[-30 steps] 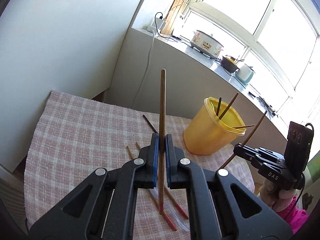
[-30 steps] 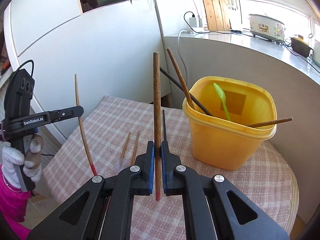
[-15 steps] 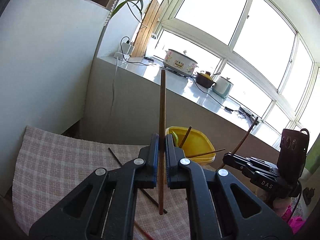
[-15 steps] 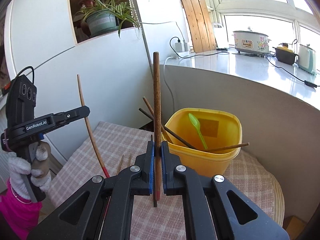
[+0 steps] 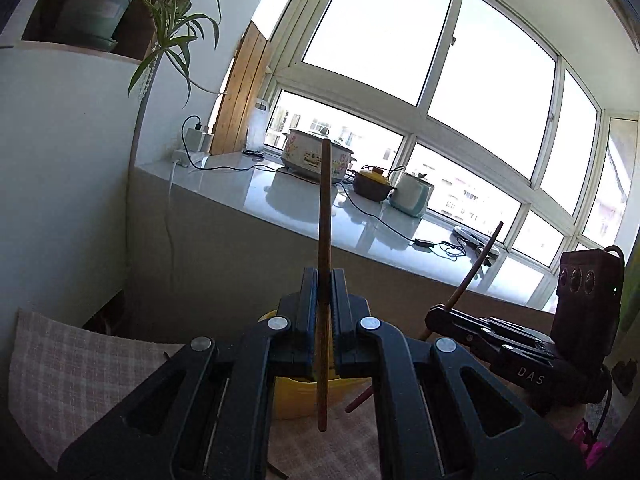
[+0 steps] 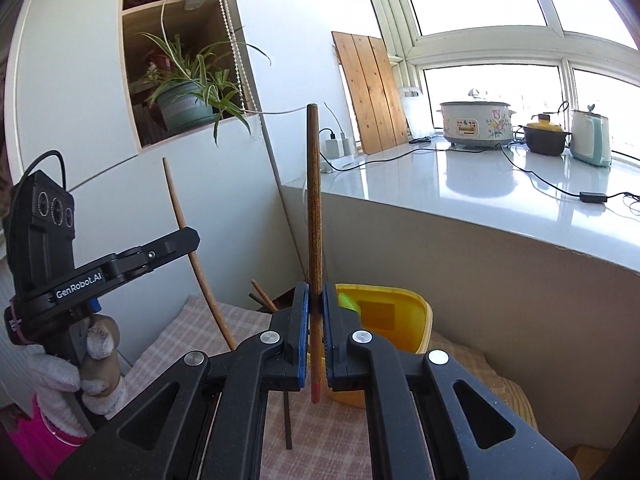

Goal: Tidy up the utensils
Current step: 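Lift both wooden chopsticks and lower them into the yellow container, then open both tools to release the wooden chopsticks into the container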

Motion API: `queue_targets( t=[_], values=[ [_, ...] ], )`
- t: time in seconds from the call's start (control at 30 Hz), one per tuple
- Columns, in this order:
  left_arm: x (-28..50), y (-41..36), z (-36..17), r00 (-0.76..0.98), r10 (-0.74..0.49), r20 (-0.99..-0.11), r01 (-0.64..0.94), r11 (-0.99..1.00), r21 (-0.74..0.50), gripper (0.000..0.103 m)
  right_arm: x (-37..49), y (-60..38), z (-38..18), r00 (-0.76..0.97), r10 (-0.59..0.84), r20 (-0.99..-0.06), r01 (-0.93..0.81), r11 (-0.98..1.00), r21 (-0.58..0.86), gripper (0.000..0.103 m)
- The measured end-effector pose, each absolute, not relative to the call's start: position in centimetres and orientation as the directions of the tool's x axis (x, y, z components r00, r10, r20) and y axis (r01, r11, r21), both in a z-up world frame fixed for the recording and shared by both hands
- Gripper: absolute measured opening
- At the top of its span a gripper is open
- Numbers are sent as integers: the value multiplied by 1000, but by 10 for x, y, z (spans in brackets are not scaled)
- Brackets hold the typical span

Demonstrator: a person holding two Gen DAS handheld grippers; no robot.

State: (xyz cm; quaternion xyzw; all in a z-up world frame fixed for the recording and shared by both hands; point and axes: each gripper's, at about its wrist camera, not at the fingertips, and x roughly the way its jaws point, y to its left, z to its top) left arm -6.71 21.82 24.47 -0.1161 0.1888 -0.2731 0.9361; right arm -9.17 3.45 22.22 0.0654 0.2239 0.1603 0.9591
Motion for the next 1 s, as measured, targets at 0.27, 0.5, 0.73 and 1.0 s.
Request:
queue_targets(
  t=[0.27,0.5,0.73,1.0],
  values=[
    [-44,187,256,803,-528,-277,467,846,-259,4,-81,26,239,878,304,-370,-254,951,176,5],
    [-32,175,253,818,-509,-268,454,858,-243,4,-72,17,247,899,269,-346,-223,960,167,5],
    [-22,170,238,817,-494,-298,441,868,-227,4,-55,17,232,894,230,-384,-188,971,144,5],
    [-22,167,231,810,-499,-308,448,865,-224,4,-45,18,215,877,211,-431,-168,976,137,5]
  ],
)
